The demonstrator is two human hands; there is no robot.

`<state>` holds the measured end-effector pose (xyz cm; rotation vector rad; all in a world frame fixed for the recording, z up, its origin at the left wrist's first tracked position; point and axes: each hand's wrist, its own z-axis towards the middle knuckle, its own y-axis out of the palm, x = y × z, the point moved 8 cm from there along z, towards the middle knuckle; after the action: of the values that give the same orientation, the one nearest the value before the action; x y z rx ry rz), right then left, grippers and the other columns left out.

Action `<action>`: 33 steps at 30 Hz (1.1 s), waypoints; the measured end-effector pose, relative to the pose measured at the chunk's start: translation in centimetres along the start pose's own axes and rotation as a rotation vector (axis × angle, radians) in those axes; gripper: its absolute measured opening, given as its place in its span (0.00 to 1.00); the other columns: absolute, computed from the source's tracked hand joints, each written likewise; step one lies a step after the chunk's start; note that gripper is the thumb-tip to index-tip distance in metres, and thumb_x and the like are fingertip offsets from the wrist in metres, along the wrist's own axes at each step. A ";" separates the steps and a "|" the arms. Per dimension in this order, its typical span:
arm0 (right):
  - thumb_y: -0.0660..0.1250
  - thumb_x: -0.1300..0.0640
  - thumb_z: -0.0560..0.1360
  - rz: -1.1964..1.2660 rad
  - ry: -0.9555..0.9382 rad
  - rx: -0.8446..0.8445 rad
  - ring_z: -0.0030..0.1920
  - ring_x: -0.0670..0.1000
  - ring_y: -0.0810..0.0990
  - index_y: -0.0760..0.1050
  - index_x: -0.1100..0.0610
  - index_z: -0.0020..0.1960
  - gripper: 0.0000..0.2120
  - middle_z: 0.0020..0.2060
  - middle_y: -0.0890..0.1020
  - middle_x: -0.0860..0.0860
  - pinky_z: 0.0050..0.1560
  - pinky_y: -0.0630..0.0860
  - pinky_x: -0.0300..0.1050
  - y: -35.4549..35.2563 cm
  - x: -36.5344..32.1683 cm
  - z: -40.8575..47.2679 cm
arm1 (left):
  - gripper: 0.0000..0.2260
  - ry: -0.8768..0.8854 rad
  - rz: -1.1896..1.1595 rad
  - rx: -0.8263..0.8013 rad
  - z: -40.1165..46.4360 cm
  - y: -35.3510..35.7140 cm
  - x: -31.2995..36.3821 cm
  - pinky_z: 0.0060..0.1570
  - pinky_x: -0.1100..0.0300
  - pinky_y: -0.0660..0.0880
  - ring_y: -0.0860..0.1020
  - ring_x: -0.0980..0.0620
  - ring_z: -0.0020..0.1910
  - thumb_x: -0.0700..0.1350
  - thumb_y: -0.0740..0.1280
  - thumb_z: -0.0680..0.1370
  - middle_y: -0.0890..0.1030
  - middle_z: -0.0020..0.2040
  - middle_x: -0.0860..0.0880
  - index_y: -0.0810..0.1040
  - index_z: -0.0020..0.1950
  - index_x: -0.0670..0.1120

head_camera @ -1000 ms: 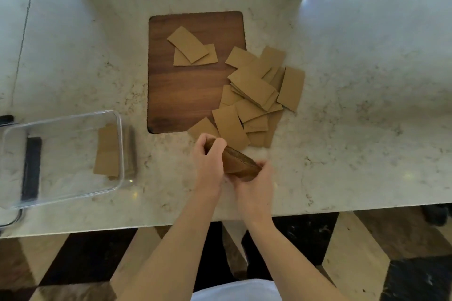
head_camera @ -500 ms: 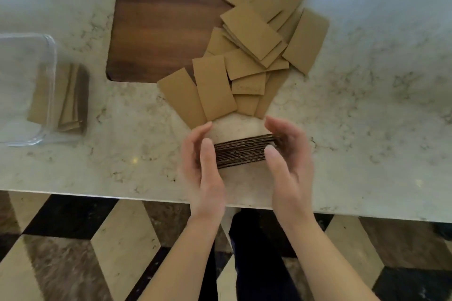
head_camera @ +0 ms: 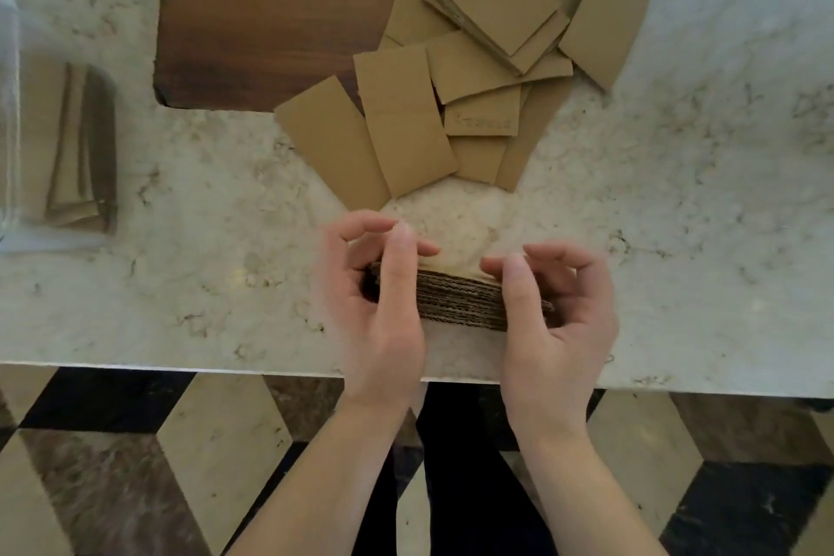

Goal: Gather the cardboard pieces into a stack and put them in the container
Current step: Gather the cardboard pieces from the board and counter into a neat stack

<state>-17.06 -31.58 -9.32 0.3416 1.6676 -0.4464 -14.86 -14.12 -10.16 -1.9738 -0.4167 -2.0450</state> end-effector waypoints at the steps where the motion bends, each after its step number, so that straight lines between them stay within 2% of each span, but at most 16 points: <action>1: 0.68 0.57 0.79 0.009 0.005 0.014 0.46 0.53 0.88 0.76 0.47 0.51 0.05 0.41 0.87 0.53 0.47 0.83 0.50 0.0 0.1 0.0 | 0.07 0.025 -0.012 -0.029 -0.2 0.1 0.1 0.45 0.59 0.79 0.84 0.50 0.41 0.42 0.62 0.85 0.84 0.40 0.45 0.76 0.56 0.54; 5: 0.67 0.61 0.80 0.068 0.030 0.086 0.44 0.52 0.88 0.75 0.47 0.51 0.08 0.39 0.88 0.52 0.46 0.81 0.44 0.2 0.2 0.0 | 0.12 0.098 0.080 -0.088 -1.2 0.2 0.5 0.48 0.57 0.78 0.84 0.46 0.45 0.42 0.62 0.86 0.84 0.44 0.47 0.77 0.57 0.60; 8: 0.68 0.57 0.79 0.062 0.005 0.076 0.45 0.50 0.87 0.76 0.47 0.52 0.06 0.41 0.87 0.50 0.48 0.80 0.39 0.5 -0.1 0.2 | 0.10 0.157 0.097 -0.093 -1.2 -0.5 1.1 0.50 0.56 0.78 0.84 0.46 0.48 0.41 0.63 0.86 0.84 0.48 0.45 0.76 0.60 0.56; 11: 0.68 0.55 0.77 0.081 0.010 0.072 0.46 0.43 0.84 0.78 0.49 0.52 0.04 0.44 0.85 0.45 0.49 0.78 0.35 0.4 0.0 0.3 | 0.09 0.132 0.118 -0.102 -0.7 -1.3 0.8 0.48 0.58 0.78 0.82 0.53 0.48 0.41 0.63 0.85 0.83 0.50 0.47 0.77 0.60 0.54; 13: 0.67 0.55 0.78 0.088 0.001 0.049 0.44 0.42 0.83 0.77 0.49 0.51 0.03 0.42 0.84 0.44 0.47 0.78 0.35 0.7 0.0 0.3 | 0.09 0.089 0.128 -0.119 -0.7 -1.2 0.4 0.46 0.57 0.79 0.82 0.53 0.47 0.43 0.62 0.86 0.83 0.49 0.49 0.77 0.59 0.56; 15: 0.66 0.56 0.80 0.061 -0.033 0.047 0.40 0.45 0.82 0.76 0.47 0.49 0.04 0.38 0.82 0.48 0.45 0.77 0.38 0.9 -0.2 0.2 | 0.09 0.059 0.144 -0.119 -1.2 -0.6 0.1 0.45 0.56 0.78 0.82 0.49 0.44 0.44 0.61 0.87 0.83 0.45 0.48 0.76 0.58 0.59; 19: 0.62 0.61 0.80 0.072 -0.062 0.057 0.38 0.48 0.80 0.73 0.44 0.51 0.11 0.35 0.80 0.48 0.44 0.76 0.41 0.8 0.1 0.1 | 0.13 0.104 0.146 -0.091 -2.0 -0.5 0.4 0.47 0.61 0.76 0.82 0.49 0.43 0.40 0.60 0.86 0.82 0.44 0.49 0.74 0.59 0.59; 23: 0.57 0.68 0.78 0.018 -0.062 -0.016 0.39 0.47 0.80 0.72 0.45 0.50 0.18 0.36 0.80 0.46 0.45 0.76 0.40 0.8 0.8 -0.2 | 0.11 0.093 0.211 -0.109 -2.0 -0.6 -0.2 0.48 0.68 0.74 0.81 0.58 0.44 0.37 0.58 0.83 0.82 0.44 0.53 0.77 0.54 0.50; 27: 0.56 0.70 0.77 0.000 -0.039 -0.017 0.39 0.47 0.79 0.74 0.37 0.45 0.26 0.37 0.80 0.47 0.43 0.75 0.38 0.9 0.6 0.0 | 0.11 0.059 0.267 -0.078 -1.9 -0.4 0.0 0.43 0.71 0.72 0.79 0.57 0.40 0.36 0.57 0.80 0.80 0.41 0.53 0.79 0.46 0.42; 33: 0.57 0.62 0.74 -0.024 -0.058 0.009 0.37 0.40 0.77 0.75 0.41 0.41 0.16 0.36 0.81 0.43 0.40 0.72 0.30 1.3 0.4 0.0 | 0.11 0.065 0.248 -0.066 -0.1 -0.1 0.4 0.41 0.70 0.72 0.78 0.60 0.38 0.36 0.58 0.78 0.80 0.37 0.52 0.78 0.44 0.44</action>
<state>-16.52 -30.43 -9.81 0.3128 1.6152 -0.4784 -15.03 -14.09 -9.73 -1.8826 -0.0868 -1.9807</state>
